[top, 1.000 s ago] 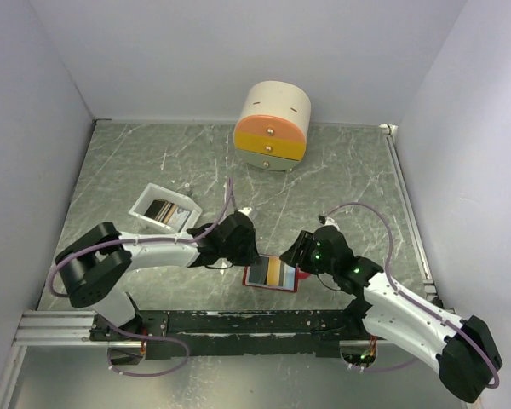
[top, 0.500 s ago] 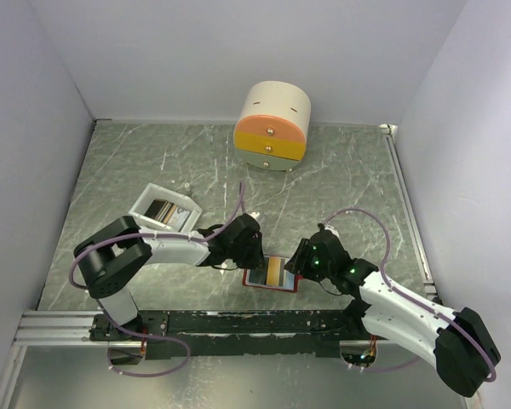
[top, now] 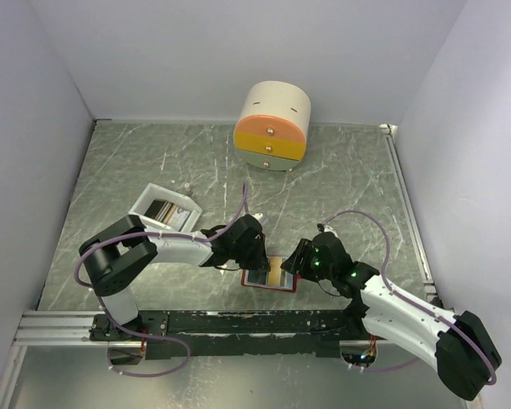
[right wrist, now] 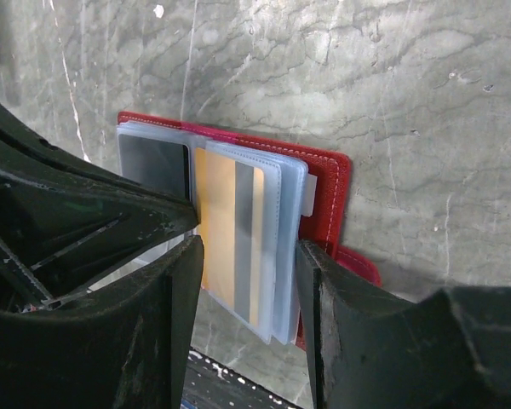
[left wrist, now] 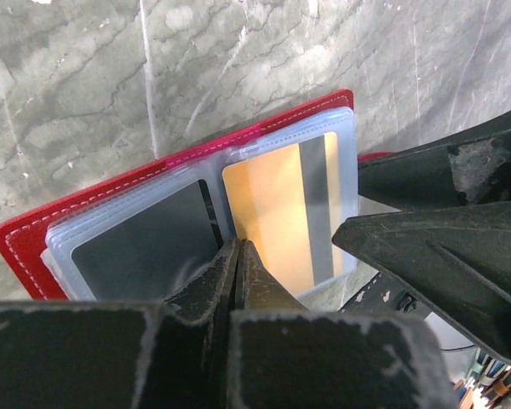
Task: Put the credit cards into the card holder
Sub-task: Turn over the card slot in the card holder, then pick up the credit card from the storage box.
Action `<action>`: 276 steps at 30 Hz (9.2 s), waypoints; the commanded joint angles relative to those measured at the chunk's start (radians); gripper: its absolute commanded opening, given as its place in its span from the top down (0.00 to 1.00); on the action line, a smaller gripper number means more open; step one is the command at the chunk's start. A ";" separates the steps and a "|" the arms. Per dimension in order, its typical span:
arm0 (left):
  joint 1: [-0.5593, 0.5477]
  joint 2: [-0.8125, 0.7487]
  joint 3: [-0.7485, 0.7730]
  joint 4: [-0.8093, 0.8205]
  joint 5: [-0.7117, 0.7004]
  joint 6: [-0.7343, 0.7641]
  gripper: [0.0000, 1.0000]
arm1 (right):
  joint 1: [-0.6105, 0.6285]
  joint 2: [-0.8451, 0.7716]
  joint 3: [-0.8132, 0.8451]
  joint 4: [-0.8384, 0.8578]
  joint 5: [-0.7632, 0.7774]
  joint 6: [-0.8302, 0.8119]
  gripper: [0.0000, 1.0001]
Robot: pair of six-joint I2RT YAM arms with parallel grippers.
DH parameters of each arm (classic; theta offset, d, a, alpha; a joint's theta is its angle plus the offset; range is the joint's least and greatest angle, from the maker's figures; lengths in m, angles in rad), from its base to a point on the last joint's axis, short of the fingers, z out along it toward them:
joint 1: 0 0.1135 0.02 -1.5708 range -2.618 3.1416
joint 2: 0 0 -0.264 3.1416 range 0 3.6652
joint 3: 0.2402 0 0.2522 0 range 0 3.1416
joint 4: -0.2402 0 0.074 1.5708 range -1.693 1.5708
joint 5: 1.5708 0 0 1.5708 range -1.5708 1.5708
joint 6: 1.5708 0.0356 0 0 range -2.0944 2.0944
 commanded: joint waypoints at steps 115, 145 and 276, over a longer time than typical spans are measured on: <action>0.695 -0.308 0.177 -0.609 -0.398 0.875 0.46 | 0.011 0.180 0.162 0.226 -0.247 -0.124 0.48; 0.731 -0.088 0.179 -0.426 -0.376 0.992 0.31 | 0.011 0.681 0.497 0.470 -0.164 0.200 0.50; 0.720 -0.124 0.124 -0.302 -0.851 1.127 0.65 | 0.222 1.251 0.882 0.408 0.061 0.258 0.78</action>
